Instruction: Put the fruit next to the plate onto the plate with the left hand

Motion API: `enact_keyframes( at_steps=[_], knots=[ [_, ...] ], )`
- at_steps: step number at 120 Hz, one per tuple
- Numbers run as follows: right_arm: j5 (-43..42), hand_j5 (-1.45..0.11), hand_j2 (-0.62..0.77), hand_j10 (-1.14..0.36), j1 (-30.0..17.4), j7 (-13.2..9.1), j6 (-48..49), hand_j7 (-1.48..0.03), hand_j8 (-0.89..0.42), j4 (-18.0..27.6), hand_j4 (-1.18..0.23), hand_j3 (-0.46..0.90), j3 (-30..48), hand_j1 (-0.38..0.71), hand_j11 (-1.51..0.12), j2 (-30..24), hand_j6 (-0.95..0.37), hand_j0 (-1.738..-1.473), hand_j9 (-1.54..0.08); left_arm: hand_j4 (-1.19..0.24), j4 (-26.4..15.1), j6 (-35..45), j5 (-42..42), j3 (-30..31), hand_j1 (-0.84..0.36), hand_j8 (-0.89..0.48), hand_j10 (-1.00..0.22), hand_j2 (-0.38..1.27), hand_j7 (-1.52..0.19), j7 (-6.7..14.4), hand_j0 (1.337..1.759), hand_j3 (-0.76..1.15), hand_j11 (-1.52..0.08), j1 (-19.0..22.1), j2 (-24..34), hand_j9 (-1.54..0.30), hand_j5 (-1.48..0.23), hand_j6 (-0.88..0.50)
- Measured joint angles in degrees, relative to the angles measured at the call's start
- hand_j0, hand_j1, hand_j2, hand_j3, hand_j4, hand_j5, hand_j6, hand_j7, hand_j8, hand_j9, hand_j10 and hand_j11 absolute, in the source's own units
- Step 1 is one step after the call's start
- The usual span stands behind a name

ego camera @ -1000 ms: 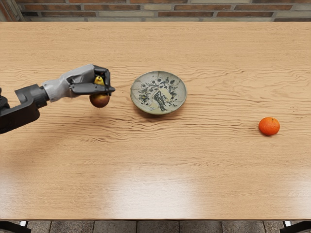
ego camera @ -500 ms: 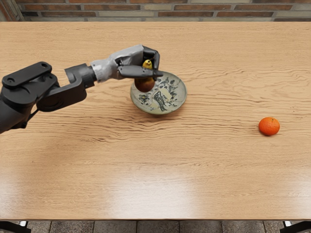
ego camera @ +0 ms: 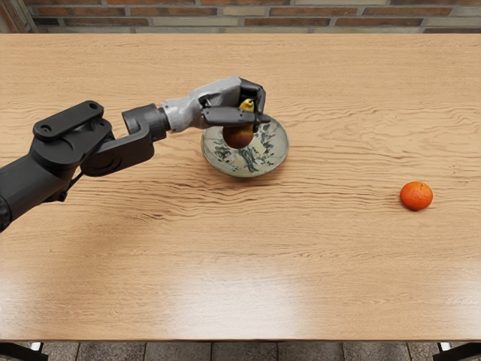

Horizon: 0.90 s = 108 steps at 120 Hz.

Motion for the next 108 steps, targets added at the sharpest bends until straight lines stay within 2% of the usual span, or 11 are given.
enact_keyframes(
  at_steps=[16, 51, 65, 67, 69, 97, 108],
  knots=[
    [0.0, -0.04, -0.01, -0.03, 0.0, 0.0, 0.0, -0.04, -0.03, 0.0, -0.03, 0.00, 0.0, -0.31, -0.04, 0.0, -0.03, -1.658, -0.04, -0.84, 0.2, 0.7, 0.0, -0.1, -0.61, -0.84, -0.81, 0.13, -1.17, 0.0, 1.647, 0.00, -1.19, 0.0, 0.0, -1.18, -1.17, -0.84],
    [0.0, -0.04, -0.01, -0.03, 0.0, 0.0, 0.0, -0.04, -0.03, 0.0, -0.03, 0.00, 0.0, -0.31, -0.04, 0.0, -0.03, -1.658, -0.04, -0.81, 0.4, 7.9, 0.0, -0.2, -0.59, -0.81, -0.80, 0.14, -1.11, 0.0, 1.653, 0.00, -1.12, 0.1, -1.4, -1.12, -1.11, -0.81],
    [0.0, -0.04, -0.01, -0.03, 0.0, 0.0, 0.0, -0.04, -0.03, 0.0, -0.03, 0.00, 0.0, -0.31, -0.04, 0.0, -0.03, -1.658, -0.04, -0.73, 0.2, 12.0, -0.4, -0.4, -0.51, -0.73, -0.72, 0.13, -0.98, 0.0, 1.655, 0.00, -0.99, 0.4, -2.4, -0.98, -0.98, -0.73],
    [0.0, -0.04, -0.01, -0.03, 0.0, 0.0, 0.0, -0.04, -0.03, 0.0, -0.03, 0.00, 0.0, -0.31, -0.04, 0.0, -0.03, -1.658, -0.04, -0.77, 0.2, 12.4, -0.4, -0.4, -0.49, -0.72, -0.71, 0.13, -0.96, 0.0, 1.655, 0.00, -0.97, 0.4, -2.4, -0.97, -0.96, -0.72],
    [0.0, -0.04, -0.01, -0.03, 0.0, 0.0, 0.0, -0.04, -0.03, 0.0, -0.03, 0.00, 0.0, -0.31, -0.04, 0.0, -0.03, -1.658, -0.04, -0.76, 0.2, 12.8, -0.5, -0.5, -0.48, -0.70, -0.70, 0.13, -0.95, 0.0, 1.656, 0.00, -0.95, 0.4, -2.4, -0.95, -0.94, -0.70],
    [0.0, -0.04, -0.01, -0.03, 0.0, 0.0, 0.0, -0.04, -0.03, 0.0, -0.03, 0.00, 0.0, -0.31, -0.04, 0.0, -0.03, -1.658, -0.04, -0.50, 0.2, 19.2, -2.4, -1.0, -0.22, -0.48, -0.48, 0.10, -0.63, 0.1, 1.657, 0.00, -0.63, 0.5, -2.8, -0.63, -0.63, -0.48],
    [0.0, -0.04, -0.01, -0.03, 0.0, 0.0, 0.0, -0.04, -0.03, 0.0, -0.03, 0.00, 0.0, -0.31, -0.04, 0.0, -0.03, -1.658, -0.04, -0.34, 0.0, 19.9, -5.4, -1.1, -0.04, -0.33, -0.33, 0.07, -0.43, 0.1, 1.658, 0.00, -0.43, 0.8, -2.8, -0.43, -0.43, -0.33]
  ],
)
